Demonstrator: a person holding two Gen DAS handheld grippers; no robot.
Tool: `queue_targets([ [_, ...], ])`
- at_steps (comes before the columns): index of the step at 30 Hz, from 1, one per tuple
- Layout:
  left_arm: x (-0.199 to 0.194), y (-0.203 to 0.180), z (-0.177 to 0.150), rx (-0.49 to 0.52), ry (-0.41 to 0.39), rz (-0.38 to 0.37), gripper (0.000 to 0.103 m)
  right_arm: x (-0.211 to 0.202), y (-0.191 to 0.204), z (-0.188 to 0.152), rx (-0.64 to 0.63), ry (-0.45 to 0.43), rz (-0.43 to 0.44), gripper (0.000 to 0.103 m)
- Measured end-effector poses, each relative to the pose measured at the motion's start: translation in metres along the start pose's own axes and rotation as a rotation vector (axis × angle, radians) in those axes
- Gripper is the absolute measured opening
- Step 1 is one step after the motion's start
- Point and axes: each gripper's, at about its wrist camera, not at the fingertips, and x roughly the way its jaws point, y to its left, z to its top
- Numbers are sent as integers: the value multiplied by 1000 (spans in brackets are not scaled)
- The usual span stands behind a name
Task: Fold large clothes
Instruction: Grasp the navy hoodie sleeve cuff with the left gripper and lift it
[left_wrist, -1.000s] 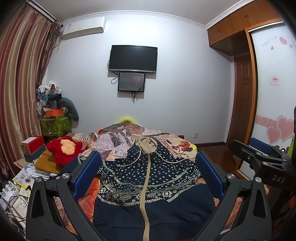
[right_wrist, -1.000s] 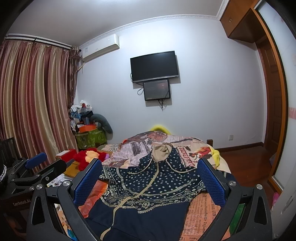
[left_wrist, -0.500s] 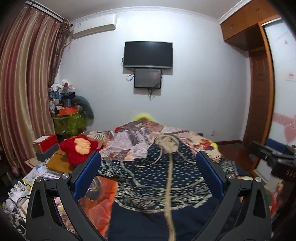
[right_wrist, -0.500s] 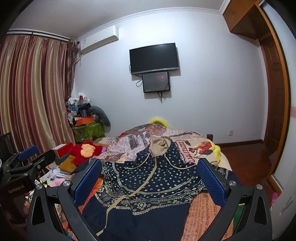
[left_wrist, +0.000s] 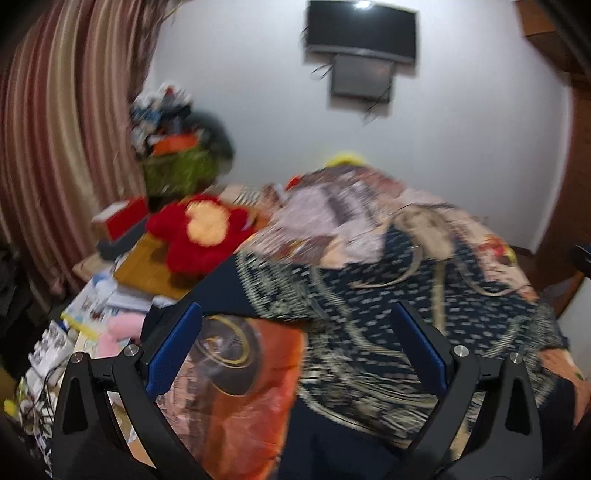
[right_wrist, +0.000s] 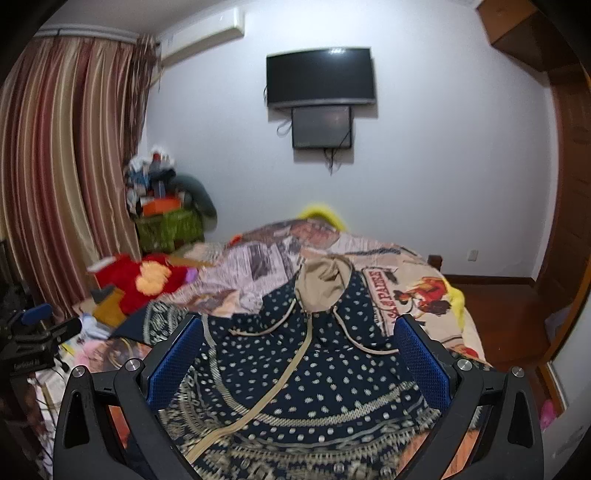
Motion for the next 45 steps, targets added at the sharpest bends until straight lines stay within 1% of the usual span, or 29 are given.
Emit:
queue_targets([
  [4, 52, 33, -1, -77, 61, 60, 103, 52, 5, -1, -17, 81, 32, 103],
  [7, 86, 56, -3, -141, 99, 116, 103, 87, 7, -4, -27, 134, 40, 103],
  [10, 123, 77, -8, -181, 172, 147, 103, 119, 6, -8, -33, 191, 42, 103],
  [11, 135, 83, -10, -192, 204, 146, 103, 127, 5, -10, -32, 203, 42, 103],
  [14, 163, 96, -17, -240, 293, 99, 102, 152, 2, -14, -41, 238, 36, 103],
  [15, 172, 101, -19, -267, 322, 75, 98, 159, 1, -16, -46, 247, 34, 103],
  [18, 194, 112, -25, -349, 387, 5, 91, 179, 0, -19, -62, 273, 30, 103],
  [20, 204, 118, -28, -400, 411, -24, 90, 193, -1, -22, -73, 289, 30, 103],
  [23, 212, 124, -27, -441, 412, -22, 90, 207, 1, -24, -93, 304, 37, 103],
  [25, 220, 129, -26, -449, 423, -16, 88, 216, 6, -26, -117, 310, 42, 103],
  [26, 224, 131, -25, -448, 425, 1, 83, 219, 8, -27, -129, 313, 45, 103],
  [27, 228, 134, -24, -448, 429, 32, 73, 223, 11, -28, -144, 315, 49, 103],
  [28, 232, 137, -22, -453, 429, 54, 69, 225, 14, -29, -157, 318, 55, 103],
  [29, 234, 139, -21, -464, 425, 54, 65, 228, 16, -29, -166, 322, 61, 103],
  [30, 234, 142, -19, -471, 414, 56, 57, 230, 18, -30, -173, 326, 70, 103],
  [31, 234, 144, -16, -469, 407, 67, 52, 232, 20, -31, -179, 330, 78, 103],
  [33, 235, 146, -9, -449, 401, 96, 32, 235, 22, -33, -186, 338, 88, 103],
  [34, 234, 147, -6, -441, 402, 110, 28, 236, 23, -33, -188, 347, 95, 103],
  [36, 233, 147, -1, -427, 405, 118, 15, 239, 24, -34, -186, 368, 108, 103],
  [37, 232, 146, 3, -415, 403, 123, 10, 241, 24, -34, -184, 382, 114, 103],
  [40, 224, 140, 14, -387, 385, 124, 6, 244, 21, -32, -170, 432, 139, 103],
  [43, 206, 123, 33, -326, 332, 112, 4, 244, 15, -30, -147, 485, 160, 103],
  [45, 196, 110, 45, -285, 298, 96, 3, 240, 11, -27, -143, 506, 156, 103],
])
